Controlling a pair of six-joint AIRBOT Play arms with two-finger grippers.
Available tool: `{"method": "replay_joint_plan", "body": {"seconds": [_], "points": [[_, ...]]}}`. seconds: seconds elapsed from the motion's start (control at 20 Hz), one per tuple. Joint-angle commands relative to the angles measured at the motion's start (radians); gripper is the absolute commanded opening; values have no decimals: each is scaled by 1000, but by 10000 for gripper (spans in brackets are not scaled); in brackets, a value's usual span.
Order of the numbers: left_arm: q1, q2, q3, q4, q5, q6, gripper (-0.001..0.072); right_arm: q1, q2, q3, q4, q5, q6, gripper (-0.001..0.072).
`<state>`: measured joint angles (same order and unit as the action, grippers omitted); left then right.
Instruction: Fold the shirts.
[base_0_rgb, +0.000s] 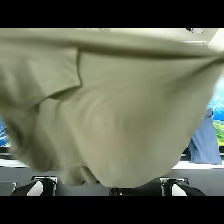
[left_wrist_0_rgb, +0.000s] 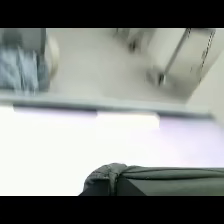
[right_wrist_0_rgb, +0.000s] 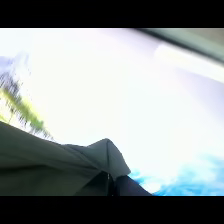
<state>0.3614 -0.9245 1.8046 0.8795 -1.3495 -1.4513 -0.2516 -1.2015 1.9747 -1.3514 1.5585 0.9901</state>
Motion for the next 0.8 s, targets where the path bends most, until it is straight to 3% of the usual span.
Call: {"method": "replay_joint_plan", "body": {"seconds": [0.0, 0.2, 0.4, 0.5, 0.6, 0.75], "points": [[-60, -188, -200, 45, -50, 78, 26, 85, -329, -74, -79, 50, 13, 38], [-144, -455, -449, 46, 217, 132, 26, 173, -638, -77, -98, -198, 98, 39], [-195, -719, -381, 17, 408, 254, 26, 180, -723, -77, -66, -521, 185, 40], [-217, -793, -318, 16, 476, 259, 26, 172, -724, -77, -78, -632, 185, 40], [-231, -835, -262, 14, 546, 249, 26, 161, -724, -77, -79, -659, 190, 40], [-231, -840, -249, 14, 560, 203, 27, 155, -720, -77, -86, -584, 175, 39]]}}
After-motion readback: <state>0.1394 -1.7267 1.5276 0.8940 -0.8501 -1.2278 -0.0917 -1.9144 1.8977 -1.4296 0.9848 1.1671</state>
